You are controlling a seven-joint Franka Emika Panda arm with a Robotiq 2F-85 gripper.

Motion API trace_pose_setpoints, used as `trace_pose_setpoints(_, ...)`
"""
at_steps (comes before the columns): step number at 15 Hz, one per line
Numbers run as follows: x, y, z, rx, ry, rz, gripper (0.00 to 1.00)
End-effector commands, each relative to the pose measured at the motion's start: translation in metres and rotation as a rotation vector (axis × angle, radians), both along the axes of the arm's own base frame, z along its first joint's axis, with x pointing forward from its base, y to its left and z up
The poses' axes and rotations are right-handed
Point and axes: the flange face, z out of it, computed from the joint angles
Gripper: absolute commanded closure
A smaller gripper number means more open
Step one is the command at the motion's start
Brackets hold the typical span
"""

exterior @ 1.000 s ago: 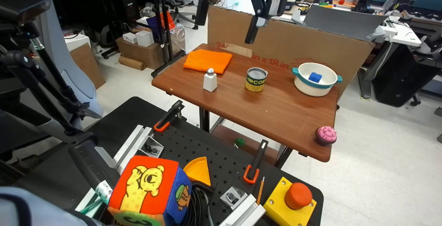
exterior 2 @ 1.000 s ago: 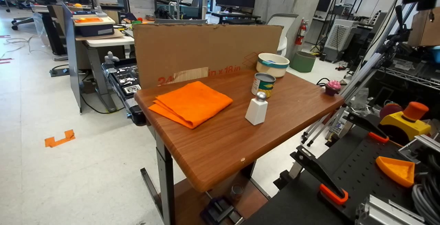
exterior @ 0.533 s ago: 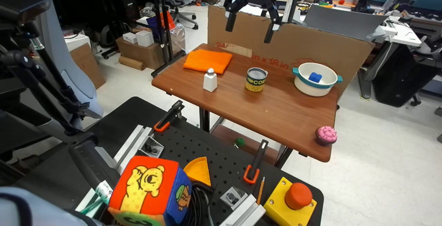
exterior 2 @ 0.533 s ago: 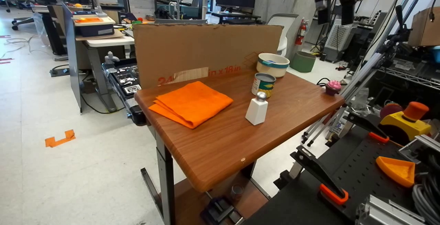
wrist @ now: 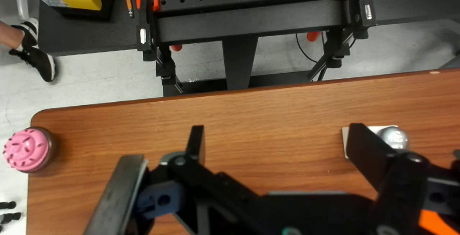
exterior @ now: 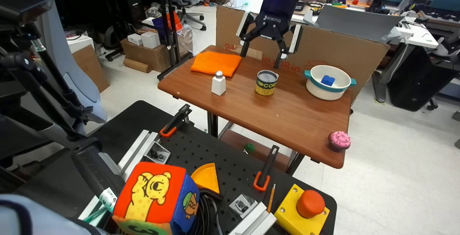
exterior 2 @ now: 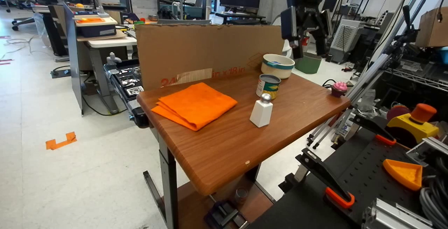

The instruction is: Move the can backwards

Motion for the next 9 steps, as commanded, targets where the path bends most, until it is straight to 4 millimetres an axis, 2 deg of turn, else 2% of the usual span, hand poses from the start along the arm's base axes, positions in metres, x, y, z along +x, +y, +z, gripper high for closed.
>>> trace_pose_setpoints(1,0.02,0.002,-0.027,-0.002,0.051,0.023,0.0)
trace_pose_setpoints(5,0.029,0.001,-0.06,0.003,0.108,0.024,0.0)
trace_pose_setpoints(9,0.039,0.003,-0.088,0.001,0.084,0.028,0.0)
